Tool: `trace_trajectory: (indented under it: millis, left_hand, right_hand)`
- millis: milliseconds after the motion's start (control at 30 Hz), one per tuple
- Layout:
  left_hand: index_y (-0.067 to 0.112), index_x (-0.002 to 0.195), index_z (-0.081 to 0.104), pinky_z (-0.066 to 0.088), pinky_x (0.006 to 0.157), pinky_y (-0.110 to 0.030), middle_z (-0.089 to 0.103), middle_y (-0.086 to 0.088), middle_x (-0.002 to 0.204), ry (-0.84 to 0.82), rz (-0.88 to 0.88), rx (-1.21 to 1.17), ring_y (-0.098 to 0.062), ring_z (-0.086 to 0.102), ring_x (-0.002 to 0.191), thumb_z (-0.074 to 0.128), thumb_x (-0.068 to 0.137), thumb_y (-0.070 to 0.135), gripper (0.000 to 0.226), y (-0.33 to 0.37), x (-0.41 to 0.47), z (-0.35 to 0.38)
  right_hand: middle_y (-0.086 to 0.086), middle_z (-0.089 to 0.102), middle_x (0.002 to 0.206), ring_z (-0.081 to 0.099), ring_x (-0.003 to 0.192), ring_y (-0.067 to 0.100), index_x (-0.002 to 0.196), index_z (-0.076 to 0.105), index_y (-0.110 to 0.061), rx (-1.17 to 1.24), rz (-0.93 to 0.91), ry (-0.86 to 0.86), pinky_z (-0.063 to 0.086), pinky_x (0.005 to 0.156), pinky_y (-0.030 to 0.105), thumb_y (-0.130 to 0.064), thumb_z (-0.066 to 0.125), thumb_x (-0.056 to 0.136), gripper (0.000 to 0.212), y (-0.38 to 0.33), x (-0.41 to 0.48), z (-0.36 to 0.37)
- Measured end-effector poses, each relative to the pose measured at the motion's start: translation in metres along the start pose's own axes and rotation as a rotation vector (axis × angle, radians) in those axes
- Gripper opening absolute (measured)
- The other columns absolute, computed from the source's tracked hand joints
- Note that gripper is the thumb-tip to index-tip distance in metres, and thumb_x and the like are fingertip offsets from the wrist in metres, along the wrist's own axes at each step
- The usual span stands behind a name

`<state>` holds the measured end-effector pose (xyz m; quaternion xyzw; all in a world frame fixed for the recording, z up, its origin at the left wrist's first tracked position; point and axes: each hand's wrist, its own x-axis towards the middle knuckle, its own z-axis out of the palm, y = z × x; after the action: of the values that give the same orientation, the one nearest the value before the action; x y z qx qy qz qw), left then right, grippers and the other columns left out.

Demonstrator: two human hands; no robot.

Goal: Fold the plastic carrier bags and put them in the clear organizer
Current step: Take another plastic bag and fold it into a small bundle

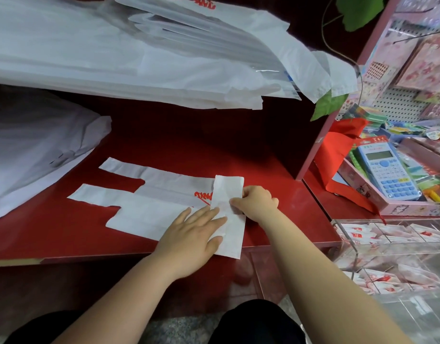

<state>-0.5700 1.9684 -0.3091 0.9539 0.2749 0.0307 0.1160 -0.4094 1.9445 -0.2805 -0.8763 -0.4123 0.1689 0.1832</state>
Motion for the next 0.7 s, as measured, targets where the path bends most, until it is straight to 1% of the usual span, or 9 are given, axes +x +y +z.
trace_trajectory:
  millis: [67,200,267,367,467,567,633,667,700]
  left_hand:
    - [0.036,0.147,0.006,-0.017,0.104,-0.02,-0.004,0.014,0.155,-0.001,0.0,0.016,-0.002,-0.01,0.141,-0.02,0.059,0.055,0.094,-0.002,0.0,0.002]
    - [0.035,0.147,0.005,-0.013,0.11,-0.026,-0.007,0.012,0.155,0.009,-0.023,0.033,-0.004,-0.011,0.141,0.005,0.097,0.044,0.051,0.0,-0.001,0.0]
    - [0.035,0.147,0.005,-0.013,0.111,-0.027,-0.007,0.011,0.155,0.005,-0.027,0.018,-0.004,-0.011,0.141,0.016,0.101,0.038,0.048,0.0,0.0,0.0]
    - [0.034,0.147,0.006,-0.013,0.111,-0.027,-0.007,0.012,0.156,0.009,-0.023,0.006,-0.003,-0.011,0.141,0.018,0.101,0.036,0.048,-0.001,0.001,0.002]
    - [0.034,0.147,0.007,-0.012,0.111,-0.027,-0.006,0.012,0.156,0.013,-0.011,0.0,-0.003,-0.01,0.141,0.017,0.101,0.038,0.048,-0.002,0.001,0.003]
    - [0.031,0.145,0.023,-0.004,0.113,-0.028,0.012,0.009,0.155,0.08,-0.039,0.002,-0.005,0.005,0.142,0.005,0.088,0.052,0.063,-0.003,0.0,0.004]
    - [0.02,0.121,0.059,0.023,0.109,-0.033,0.053,0.0,0.133,0.245,-0.073,0.015,-0.013,0.044,0.126,0.015,0.076,0.056,0.073,-0.004,-0.004,0.005]
    - [0.014,0.098,0.07,0.04,0.098,-0.036,0.066,-0.003,0.107,0.346,-0.091,0.029,-0.018,0.061,0.104,0.027,0.074,0.055,0.063,-0.006,-0.006,0.009]
    - [0.011,0.08,0.069,0.05,0.082,-0.039,0.068,-0.002,0.084,0.468,-0.113,0.023,-0.022,0.065,0.081,0.042,0.071,0.053,0.051,-0.009,-0.008,0.012]
  right_hand:
    - [-0.006,0.043,0.064,0.045,0.079,0.018,0.057,0.037,-0.019,0.146,-0.01,0.028,0.022,0.079,0.031,-0.023,0.056,0.084,0.033,0.007,-0.001,0.0]
    - [-0.007,0.04,0.058,0.039,0.058,0.01,0.058,0.04,-0.02,0.308,-0.052,0.018,0.027,0.081,0.033,-0.022,0.06,0.083,0.032,0.016,-0.008,-0.005]
    - [-0.009,0.043,0.063,0.041,0.062,0.007,0.062,0.042,-0.021,0.246,-0.094,-0.019,0.024,0.082,0.031,-0.026,0.061,0.083,0.029,0.018,-0.013,-0.006]
    - [-0.014,0.047,0.069,0.047,0.075,0.009,0.067,0.043,-0.024,0.23,-0.183,-0.069,0.02,0.081,0.028,-0.019,0.064,0.081,0.025,0.019,-0.021,-0.006]
    - [-0.016,0.047,0.069,0.046,0.078,0.008,0.065,0.04,-0.028,0.198,-0.262,-0.008,0.015,0.077,0.023,-0.01,0.061,0.082,0.032,0.021,-0.025,0.001]
    - [-0.02,0.047,0.069,0.042,0.073,-0.002,0.061,0.039,-0.033,0.177,-0.355,0.07,0.017,0.078,0.022,-0.004,0.06,0.081,0.041,0.024,-0.03,0.008]
    - [-0.023,0.047,0.072,0.039,0.077,-0.007,0.059,0.041,-0.034,0.139,-0.424,0.077,0.015,0.075,0.02,0.0,0.058,0.079,0.042,0.028,-0.033,0.011]
    - [-0.023,0.047,0.074,0.039,0.08,-0.005,0.06,0.043,-0.031,0.126,-0.455,0.073,0.014,0.075,0.019,0.001,0.057,0.079,0.04,0.03,-0.034,0.013]
    - [-0.024,0.047,0.075,0.039,0.082,-0.001,0.062,0.045,-0.032,0.12,-0.478,0.07,0.014,0.075,0.019,0.002,0.058,0.078,0.04,0.032,-0.036,0.013]
